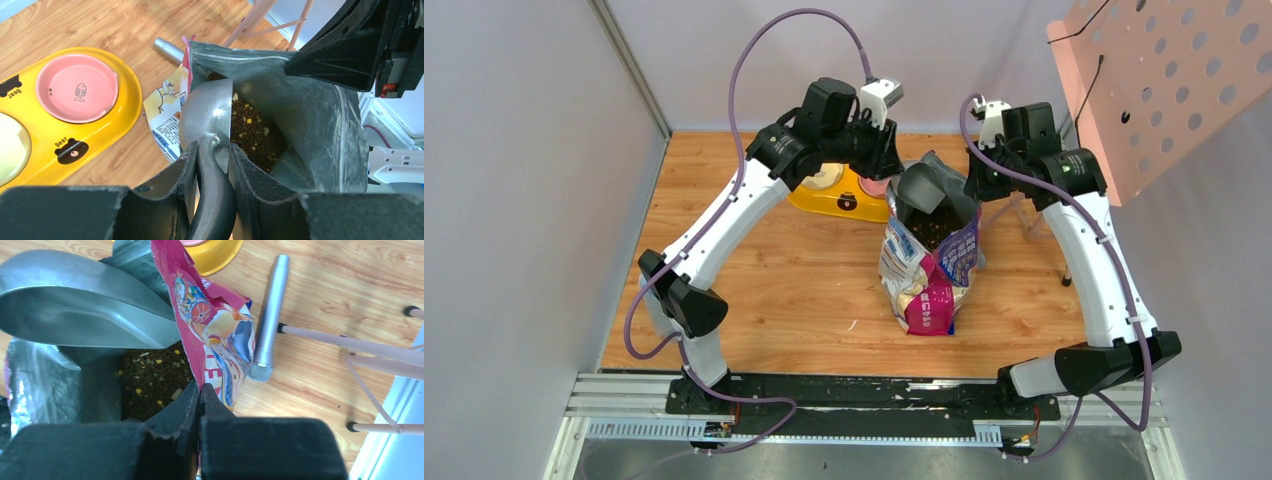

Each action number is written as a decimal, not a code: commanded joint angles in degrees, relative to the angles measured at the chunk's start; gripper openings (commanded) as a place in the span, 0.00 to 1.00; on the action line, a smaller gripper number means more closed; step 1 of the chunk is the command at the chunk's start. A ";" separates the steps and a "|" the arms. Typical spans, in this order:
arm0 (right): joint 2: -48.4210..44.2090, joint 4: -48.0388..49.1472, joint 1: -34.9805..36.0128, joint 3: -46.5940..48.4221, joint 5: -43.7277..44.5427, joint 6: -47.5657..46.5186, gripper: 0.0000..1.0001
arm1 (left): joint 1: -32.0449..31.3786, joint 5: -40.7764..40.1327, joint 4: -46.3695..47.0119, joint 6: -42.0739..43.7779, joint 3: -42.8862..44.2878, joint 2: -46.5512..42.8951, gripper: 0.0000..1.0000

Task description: Serve the pet food

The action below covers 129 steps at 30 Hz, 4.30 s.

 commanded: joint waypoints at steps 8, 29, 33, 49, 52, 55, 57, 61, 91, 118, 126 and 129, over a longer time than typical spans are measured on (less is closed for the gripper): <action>9.88 7.38 6.27 16.48 -7.77 7.26 0.00 | 0.27 -2.74 -0.23 3.42 -1.01 1.17 0.00; 10.81 8.44 10.18 15.45 -5.20 8.87 0.00 | -1.80 -9.16 7.52 8.30 -13.51 -0.56 0.00; 9.44 8.92 10.23 13.69 -1.78 9.48 0.00 | -2.07 -10.86 4.97 6.65 -13.45 0.63 0.00; 7.61 8.60 13.26 6.06 8.80 14.51 0.00 | -6.45 -11.16 2.38 -1.17 -23.50 2.06 0.00; 6.44 8.14 13.63 4.48 13.26 16.10 0.00 | -6.55 -13.78 1.11 -3.02 -23.81 3.42 0.00; 4.59 7.81 14.19 2.96 17.60 17.57 0.00 | -7.38 -16.63 1.21 -4.36 -24.35 4.94 0.00; 4.08 7.49 14.12 3.62 17.91 18.82 0.00 | -9.04 -18.05 0.67 -4.31 -23.01 6.98 0.00; 4.13 7.44 14.05 8.00 10.65 21.97 0.00 | -11.53 -18.20 -1.74 -1.90 -18.58 10.87 0.00; -4.62 14.28 12.46 -4.75 2.50 8.74 0.00 | 0.85 32.16 -9.27 -0.65 -7.85 11.35 0.00; -7.21 22.56 12.46 -8.66 10.96 -8.89 0.00 | 15.01 36.35 15.04 -32.84 -13.30 2.98 0.00; -8.48 23.58 12.46 -9.66 13.05 -10.40 0.00 | 16.71 36.16 13.78 -27.98 -12.60 0.36 0.00; -8.44 23.58 12.46 -9.22 13.45 -11.20 0.00 | 19.01 37.15 14.66 -28.79 -14.67 -0.48 0.00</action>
